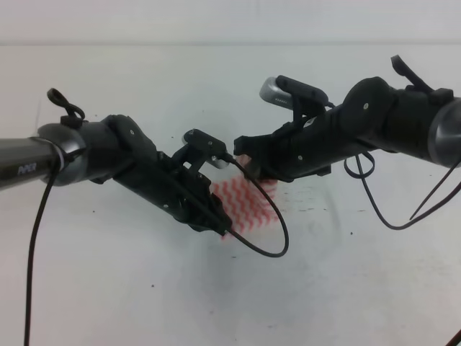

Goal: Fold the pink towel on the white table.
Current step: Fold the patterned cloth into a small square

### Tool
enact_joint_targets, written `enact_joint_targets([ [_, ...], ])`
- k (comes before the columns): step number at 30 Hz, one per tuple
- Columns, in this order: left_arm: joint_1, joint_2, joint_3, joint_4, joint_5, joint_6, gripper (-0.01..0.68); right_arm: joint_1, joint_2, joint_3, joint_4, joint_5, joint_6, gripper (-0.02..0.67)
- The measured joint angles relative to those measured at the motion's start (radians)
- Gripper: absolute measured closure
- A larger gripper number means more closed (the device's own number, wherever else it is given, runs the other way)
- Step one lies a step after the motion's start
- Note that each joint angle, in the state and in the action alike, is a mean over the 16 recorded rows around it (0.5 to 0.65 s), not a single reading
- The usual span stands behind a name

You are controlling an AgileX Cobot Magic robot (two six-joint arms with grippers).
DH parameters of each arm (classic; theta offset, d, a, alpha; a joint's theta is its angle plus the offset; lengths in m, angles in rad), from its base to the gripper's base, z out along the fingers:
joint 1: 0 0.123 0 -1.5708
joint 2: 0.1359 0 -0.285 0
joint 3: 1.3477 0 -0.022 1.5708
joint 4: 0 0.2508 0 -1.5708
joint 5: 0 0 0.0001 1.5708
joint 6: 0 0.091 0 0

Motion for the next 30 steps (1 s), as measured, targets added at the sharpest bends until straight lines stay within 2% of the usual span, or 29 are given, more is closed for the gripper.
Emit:
enact_joint_targets([
  [30, 0.0, -0.007, -0.001, -0.024, 0.0, 0.022, 0.677, 0.037, 0.012, 0.0, 0.02, -0.009, -0.024, 0.662],
])
